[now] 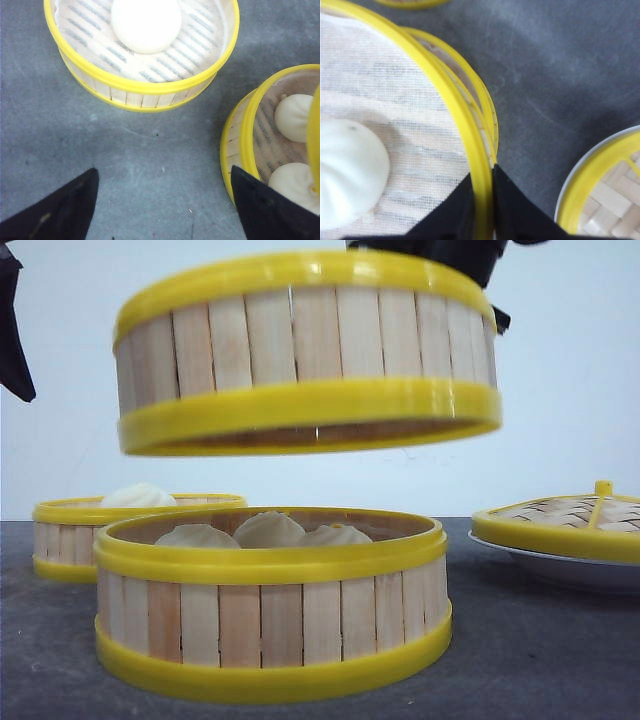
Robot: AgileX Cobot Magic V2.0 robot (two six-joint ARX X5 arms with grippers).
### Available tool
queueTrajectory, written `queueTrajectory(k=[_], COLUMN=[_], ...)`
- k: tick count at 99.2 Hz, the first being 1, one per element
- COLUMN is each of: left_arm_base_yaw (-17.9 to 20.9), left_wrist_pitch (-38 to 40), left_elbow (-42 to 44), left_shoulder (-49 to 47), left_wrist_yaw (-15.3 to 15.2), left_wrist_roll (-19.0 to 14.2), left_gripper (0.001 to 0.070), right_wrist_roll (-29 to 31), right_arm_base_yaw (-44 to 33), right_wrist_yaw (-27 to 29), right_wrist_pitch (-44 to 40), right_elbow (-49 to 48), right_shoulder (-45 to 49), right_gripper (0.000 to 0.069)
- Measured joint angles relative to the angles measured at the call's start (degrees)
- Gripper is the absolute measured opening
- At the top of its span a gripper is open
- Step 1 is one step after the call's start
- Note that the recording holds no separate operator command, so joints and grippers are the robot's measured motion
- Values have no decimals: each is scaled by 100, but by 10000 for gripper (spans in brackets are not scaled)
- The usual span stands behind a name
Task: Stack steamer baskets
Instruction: 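Grasp the rim and lift the basket with the right gripper, then lower the held basket onto the nearest basket with the right gripper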
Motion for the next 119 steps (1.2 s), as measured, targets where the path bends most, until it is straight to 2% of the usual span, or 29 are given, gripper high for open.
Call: queueTrajectory(k=[34, 61, 79, 119], left_arm_base_yaw=[0, 0, 0, 0], left_wrist_pitch=[13, 46, 50, 92], left_elbow=[0, 0, 0, 0], left_shoulder=[0, 0, 0, 0], left_wrist_yaw=[-11, -13, -15, -39], left_wrist_roll=[2, 4, 4, 42], left_gripper=[514, 514, 514, 514], right_wrist_roll=[-4, -7, -11, -13], right_arm_base_yaw=[17, 17, 22, 33], right_wrist_yaw=[2, -17, -426, -417], right_wrist_pitch=[1322, 1482, 1554, 1639], right_elbow=[-839, -846, -846, -979], right_shoulder=[-7, -7, -7, 2], right_gripper=[24, 24, 24, 24])
